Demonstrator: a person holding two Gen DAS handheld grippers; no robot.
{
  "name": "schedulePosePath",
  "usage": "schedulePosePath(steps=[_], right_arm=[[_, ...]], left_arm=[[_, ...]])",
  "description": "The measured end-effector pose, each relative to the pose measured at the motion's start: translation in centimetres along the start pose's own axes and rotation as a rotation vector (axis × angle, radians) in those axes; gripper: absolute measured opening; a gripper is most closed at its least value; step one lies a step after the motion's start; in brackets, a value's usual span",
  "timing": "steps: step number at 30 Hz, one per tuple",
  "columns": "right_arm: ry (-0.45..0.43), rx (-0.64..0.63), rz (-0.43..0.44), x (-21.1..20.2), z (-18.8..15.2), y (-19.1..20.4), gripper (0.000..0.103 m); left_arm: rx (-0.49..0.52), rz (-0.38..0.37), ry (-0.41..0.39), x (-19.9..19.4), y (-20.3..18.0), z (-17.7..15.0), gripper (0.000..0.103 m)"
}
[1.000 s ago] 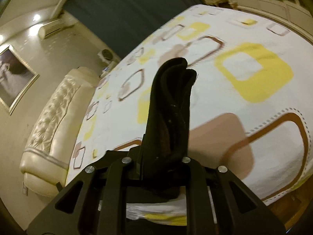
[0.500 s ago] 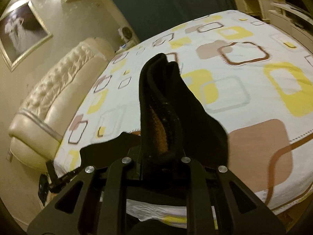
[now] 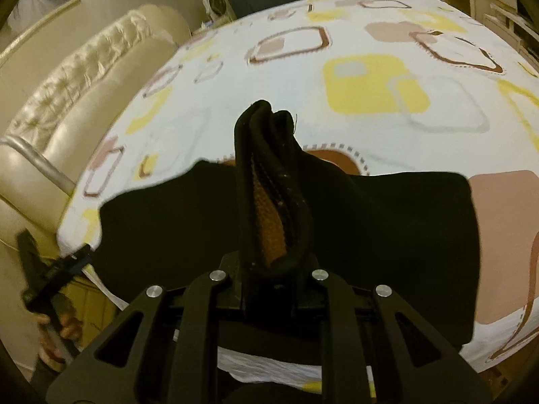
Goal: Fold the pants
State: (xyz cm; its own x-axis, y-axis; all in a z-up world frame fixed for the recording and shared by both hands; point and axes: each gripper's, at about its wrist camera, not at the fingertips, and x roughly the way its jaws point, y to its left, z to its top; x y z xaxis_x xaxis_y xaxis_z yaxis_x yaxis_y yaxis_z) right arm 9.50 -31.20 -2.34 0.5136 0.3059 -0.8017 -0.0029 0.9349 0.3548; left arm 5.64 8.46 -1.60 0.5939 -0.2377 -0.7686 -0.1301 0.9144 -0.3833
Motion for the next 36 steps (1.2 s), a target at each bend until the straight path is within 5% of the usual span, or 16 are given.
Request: schedulePosePath(steps=[8,18,25,36], right_arm=[[0.047,-0.117,-0.124,3.6,-2.1,3.0,0.016],[0.082,-0.138,-0.139,5.7,-3.4,4.1,0.018],[0.078,-0.108,-0.088,5.5,-3.9,4.5,0.033],[0.070,-0.079,0.005,4.3,-4.7,5.5,0.040]], left_arm=[[-0.006,-0.015,0.008,0.2,-0.1,-0.1,0.081],[0.031,-0.014,0.023,0.7,-0.9,-0.6,0.081],[0.051,-0.025,0.037,0.9,-1.6,-1.1,0.081],[0.073,-0.030,0.044,1.1,-2.1,-1.2,0.081]])
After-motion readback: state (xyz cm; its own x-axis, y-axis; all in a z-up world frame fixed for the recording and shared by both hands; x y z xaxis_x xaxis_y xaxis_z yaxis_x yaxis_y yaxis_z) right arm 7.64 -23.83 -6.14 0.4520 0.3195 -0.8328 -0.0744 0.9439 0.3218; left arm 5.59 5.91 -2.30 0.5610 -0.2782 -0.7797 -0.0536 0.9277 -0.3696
